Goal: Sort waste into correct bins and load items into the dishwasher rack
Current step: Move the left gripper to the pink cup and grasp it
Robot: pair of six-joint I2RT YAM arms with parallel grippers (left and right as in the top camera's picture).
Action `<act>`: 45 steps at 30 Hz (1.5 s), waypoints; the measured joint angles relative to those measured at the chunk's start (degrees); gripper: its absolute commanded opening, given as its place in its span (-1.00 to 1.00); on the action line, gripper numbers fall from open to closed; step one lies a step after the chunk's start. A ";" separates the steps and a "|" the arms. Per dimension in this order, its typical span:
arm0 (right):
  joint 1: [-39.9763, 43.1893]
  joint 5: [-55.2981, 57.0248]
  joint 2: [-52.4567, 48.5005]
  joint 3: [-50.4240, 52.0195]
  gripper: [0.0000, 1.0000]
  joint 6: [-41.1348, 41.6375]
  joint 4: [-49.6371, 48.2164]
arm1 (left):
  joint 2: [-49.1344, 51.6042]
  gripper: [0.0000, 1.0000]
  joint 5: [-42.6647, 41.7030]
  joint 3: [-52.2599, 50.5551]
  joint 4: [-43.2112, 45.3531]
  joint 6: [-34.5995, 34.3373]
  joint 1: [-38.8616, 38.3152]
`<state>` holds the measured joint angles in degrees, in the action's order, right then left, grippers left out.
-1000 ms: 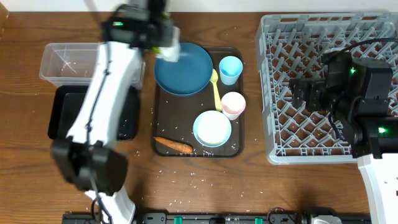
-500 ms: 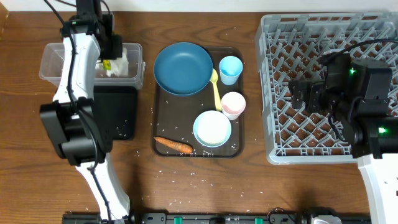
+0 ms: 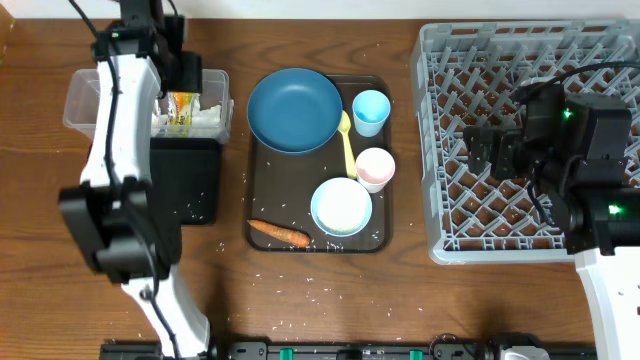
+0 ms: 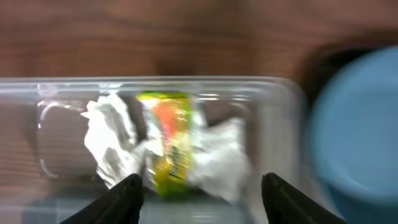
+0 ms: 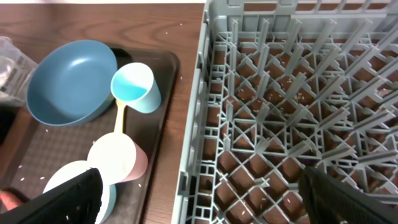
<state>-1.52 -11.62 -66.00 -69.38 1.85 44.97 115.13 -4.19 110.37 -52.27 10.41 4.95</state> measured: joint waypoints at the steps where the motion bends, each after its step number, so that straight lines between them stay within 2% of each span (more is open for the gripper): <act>1: 0.00 -0.39 0.00 0.00 0.98 0.00 0.00 | -1.88 0.28 -1.60 0.00 -0.96 -0.09 -0.96; 5: 0.00 -1.18 0.00 0.00 0.99 0.00 -0.02 | -6.25 0.28 -8.39 0.20 -3.32 -1.90 -6.54; 12: 0.00 -1.73 0.00 0.00 0.99 0.00 0.37 | -2.95 0.28 -14.97 0.17 -11.08 -9.44 -19.17; 17: 0.00 -1.73 0.00 0.00 0.98 0.00 0.44 | -2.19 0.28 -15.58 -0.11 -15.13 -15.80 -28.37; 21: 0.00 -1.73 0.00 0.00 0.98 0.00 0.44 | -2.21 0.27 -12.17 -2.69 -11.15 -22.21 -34.23; 27: 0.00 -1.75 0.00 0.00 0.98 0.00 0.55 | -1.84 0.23 -9.55 -10.14 -2.16 -28.41 -37.97; 30: 0.00 -1.75 0.00 0.00 0.98 0.00 0.85 | -1.31 0.17 -8.35 -12.81 -0.68 -30.88 -38.56; 35: 0.00 -1.75 0.00 0.00 0.98 0.00 1.18 | 0.02 -0.14 -5.79 -15.87 1.33 -33.48 -38.49; 37: 0.00 -1.75 0.00 0.00 0.99 0.00 1.18 | 0.28 -0.21 -5.38 -16.22 2.01 -34.29 -38.49; 45: 0.00 -1.75 0.00 0.00 0.98 0.00 1.27 | 0.28 -0.23 -4.42 -16.22 3.87 -34.64 -39.47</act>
<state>-1.52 -13.37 -66.00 -69.38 1.85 46.24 115.42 -8.60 94.15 -48.40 -24.23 -34.52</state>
